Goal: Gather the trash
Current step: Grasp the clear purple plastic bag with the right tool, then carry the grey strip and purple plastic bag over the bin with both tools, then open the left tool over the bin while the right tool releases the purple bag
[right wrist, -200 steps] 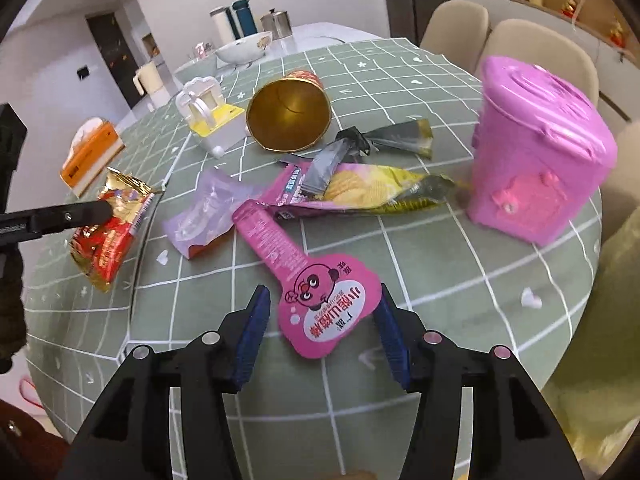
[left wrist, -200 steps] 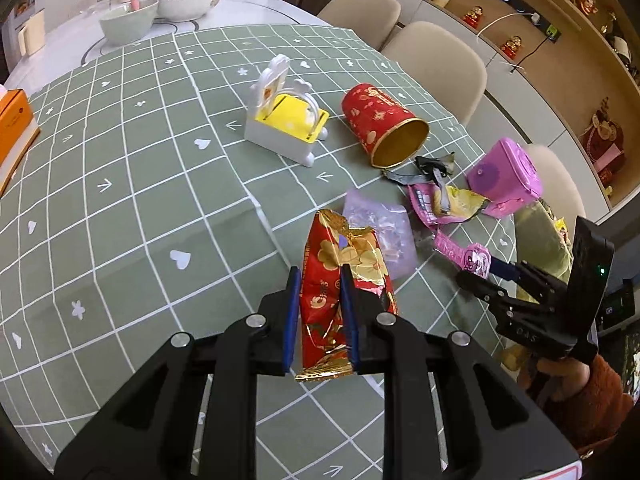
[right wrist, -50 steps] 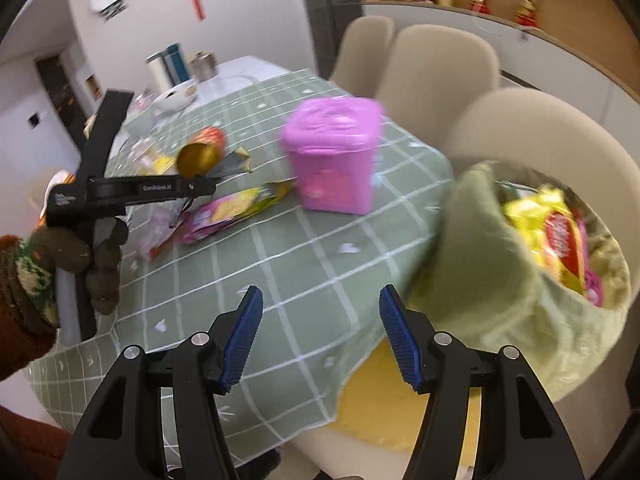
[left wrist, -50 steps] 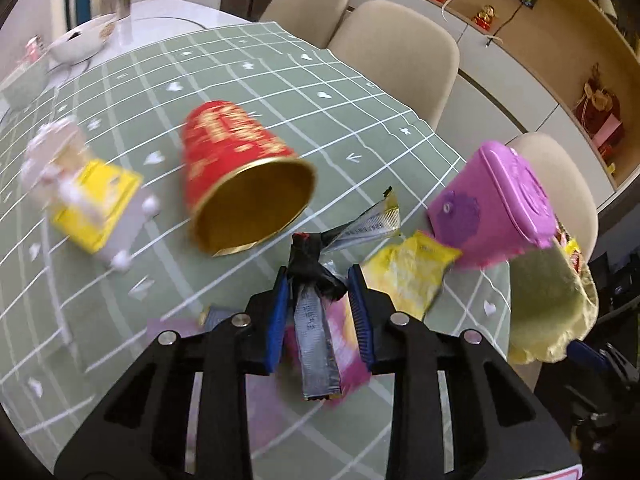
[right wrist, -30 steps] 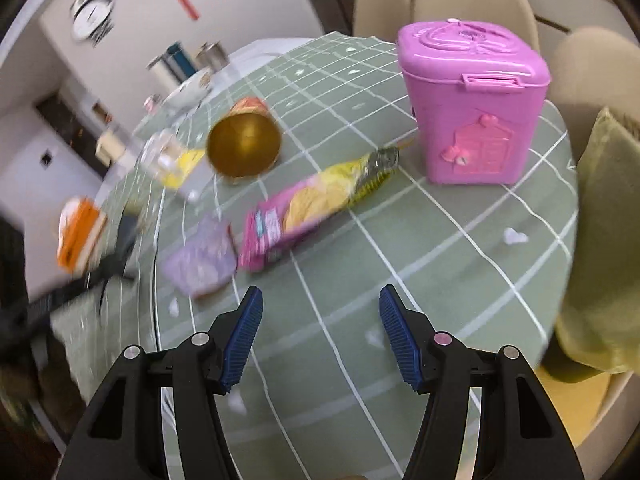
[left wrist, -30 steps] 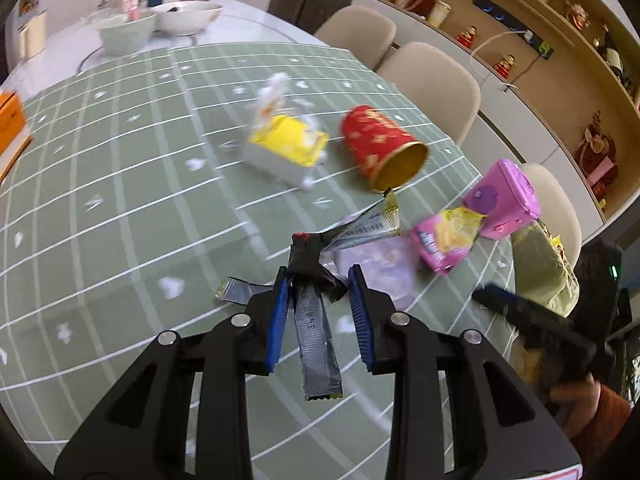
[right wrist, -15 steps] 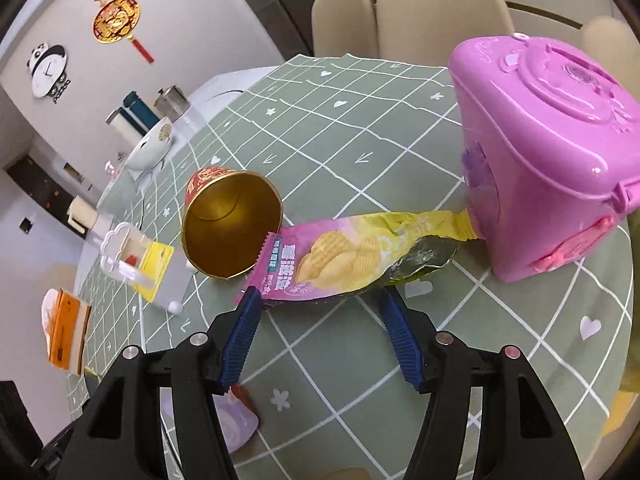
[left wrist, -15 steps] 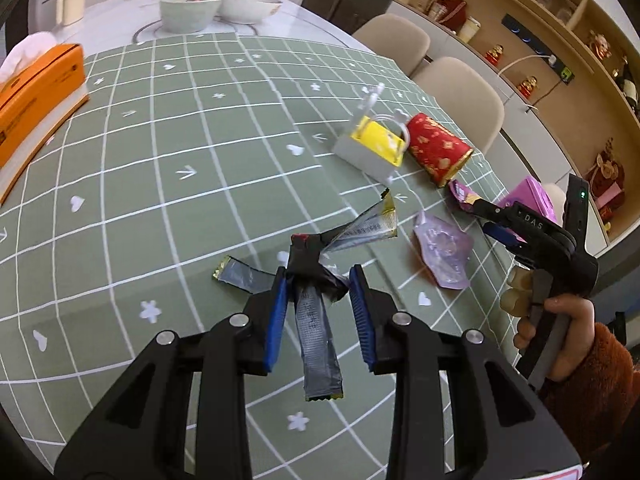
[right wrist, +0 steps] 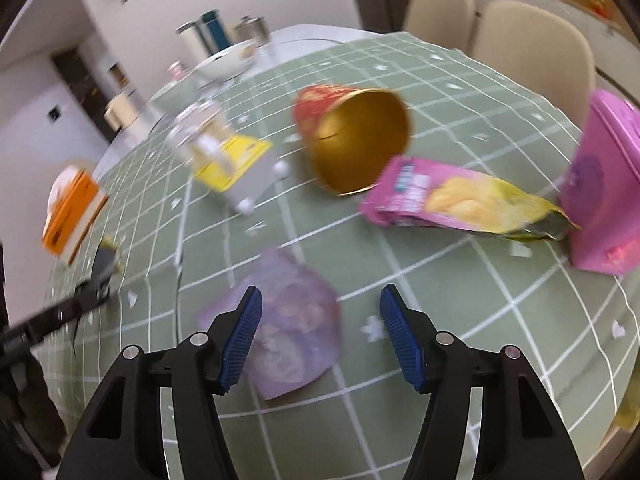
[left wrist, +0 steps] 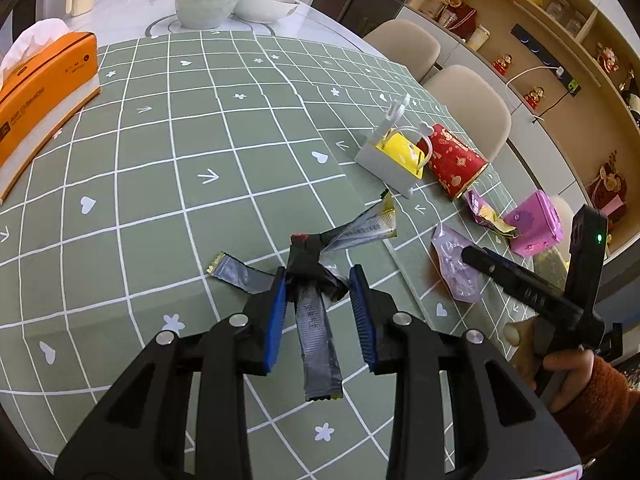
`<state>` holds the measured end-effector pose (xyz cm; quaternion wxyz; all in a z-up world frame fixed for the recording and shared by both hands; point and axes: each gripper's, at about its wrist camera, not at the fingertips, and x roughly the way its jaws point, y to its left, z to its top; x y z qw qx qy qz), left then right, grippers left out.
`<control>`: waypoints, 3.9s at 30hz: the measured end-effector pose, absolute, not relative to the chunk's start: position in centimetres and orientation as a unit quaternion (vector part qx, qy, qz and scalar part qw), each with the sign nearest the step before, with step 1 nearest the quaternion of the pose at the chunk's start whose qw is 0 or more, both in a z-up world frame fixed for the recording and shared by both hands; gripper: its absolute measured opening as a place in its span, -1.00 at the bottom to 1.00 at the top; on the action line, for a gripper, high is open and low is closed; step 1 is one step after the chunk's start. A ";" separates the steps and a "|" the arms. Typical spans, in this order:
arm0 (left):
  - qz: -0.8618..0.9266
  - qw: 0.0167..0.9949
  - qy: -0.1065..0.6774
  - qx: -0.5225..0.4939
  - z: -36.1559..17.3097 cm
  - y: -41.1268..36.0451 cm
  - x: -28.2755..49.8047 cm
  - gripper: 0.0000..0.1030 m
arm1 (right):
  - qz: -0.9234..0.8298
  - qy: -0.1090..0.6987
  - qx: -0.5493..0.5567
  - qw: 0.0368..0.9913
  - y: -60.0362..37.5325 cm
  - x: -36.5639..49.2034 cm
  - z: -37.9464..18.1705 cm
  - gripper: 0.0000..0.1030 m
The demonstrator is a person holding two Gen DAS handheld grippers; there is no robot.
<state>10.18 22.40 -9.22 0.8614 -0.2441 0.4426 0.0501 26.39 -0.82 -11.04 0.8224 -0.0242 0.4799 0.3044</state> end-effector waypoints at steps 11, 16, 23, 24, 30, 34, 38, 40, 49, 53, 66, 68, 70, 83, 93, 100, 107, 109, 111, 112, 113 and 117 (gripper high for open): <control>0.066 0.857 0.439 -0.262 -9.2 23.0 9.2 -0.42 | 0.349 0.445 -0.152 0.811 1.1 22.5 -10.7 -0.87; 0.066 0.866 0.424 -0.258 -7.7 22.3 9.4 -0.42 | 0.362 0.438 -0.114 0.815 -0.4 22.4 -7.6 -0.88; 0.048 0.891 0.380 -0.241 -2.8 18.8 11.7 -0.42 | 0.368 0.387 -0.096 0.840 -4.2 22.5 -0.7 -0.89; 0.043 0.897 0.373 -0.235 -1.9 18.0 12.2 -0.42 | 0.366 0.380 -0.093 0.844 -5.0 22.6 0.2 -0.89; -0.008 0.927 0.327 -0.184 4.2 10.9 15.8 -0.42 | 0.329 0.330 -0.093 0.880 -12.8 23.1 5.3 -0.89; -0.039 0.940 0.306 -0.144 7.3 5.2 17.7 -0.42 | 0.298 0.315 -0.086 0.897 -18.8 23.8 7.2 -0.88; -0.072 0.942 0.305 -0.119 8.9 -0.5 19.6 -0.42 | 0.276 0.301 -0.073 0.910 -24.1 24.5 8.4 -0.88; -0.087 0.941 0.308 -0.112 9.0 -2.8 20.4 -0.42 | 0.262 0.291 -0.071 0.917 -26.5 24.4 8.8 -0.89; -0.149 0.926 0.336 -0.088 7.6 -13.0 23.2 -0.42 | 0.207 0.282 -0.051 0.936 -36.7 24.7 7.9 -0.88; -0.172 0.911 0.361 -0.105 4.4 -16.6 24.8 -0.42 | 0.185 0.284 -0.051 0.939 -40.1 25.1 6.9 -0.88; -0.254 0.861 0.426 -0.110 -1.2 -26.7 31.3 -0.42 | 0.132 0.275 -0.019 0.952 -47.6 26.5 6.8 -0.88; -0.257 0.859 0.432 -0.101 -1.8 -28.0 32.1 -0.42 | 0.129 0.279 -0.014 0.952 -48.1 26.6 6.5 -0.88; -0.255 0.856 0.441 -0.092 -2.6 -28.7 32.7 -0.42 | 0.127 0.285 -0.012 0.950 -48.4 26.8 5.9 -0.88; -0.231 0.858 0.446 -0.104 -2.5 -26.9 31.6 0.01 | 0.147 0.309 0.022 0.939 -48.0 28.7 3.6 -0.88; -0.146 0.896 0.396 -0.141 1.0 -16.6 26.0 0.01 | 0.179 0.344 0.019 0.922 -43.3 30.3 1.1 -0.88; -0.057 0.900 0.392 -0.182 0.5 -7.8 22.9 0.01 | 0.178 0.368 0.005 0.912 -39.9 31.8 -0.7 -0.88; 0.020 0.904 0.376 -0.204 0.5 -0.2 20.4 0.04 | 0.158 0.398 0.025 0.903 -38.7 33.0 -1.8 -0.67; 0.037 0.903 0.374 -0.208 0.3 1.8 20.1 0.07 | 0.159 0.403 0.037 0.901 -38.6 32.9 -1.9 -0.17; 0.049 0.903 0.373 -0.210 -0.1 3.2 20.0 0.08 | 0.154 0.399 0.045 0.903 -38.4 32.3 -1.7 -0.15; 0.054 0.902 0.373 -0.210 -0.2 3.5 20.1 0.08 | 0.151 0.397 0.042 0.904 -38.5 32.2 -1.6 -0.15; 0.060 0.902 0.373 -0.210 -0.5 4.1 20.2 0.08 | 0.147 0.394 0.038 0.906 -38.3 31.8 -1.4 -0.15; 0.072 0.901 0.380 -0.198 -1.9 5.7 21.3 0.08 | 0.146 0.388 0.035 0.909 -37.5 30.5 -0.3 -0.15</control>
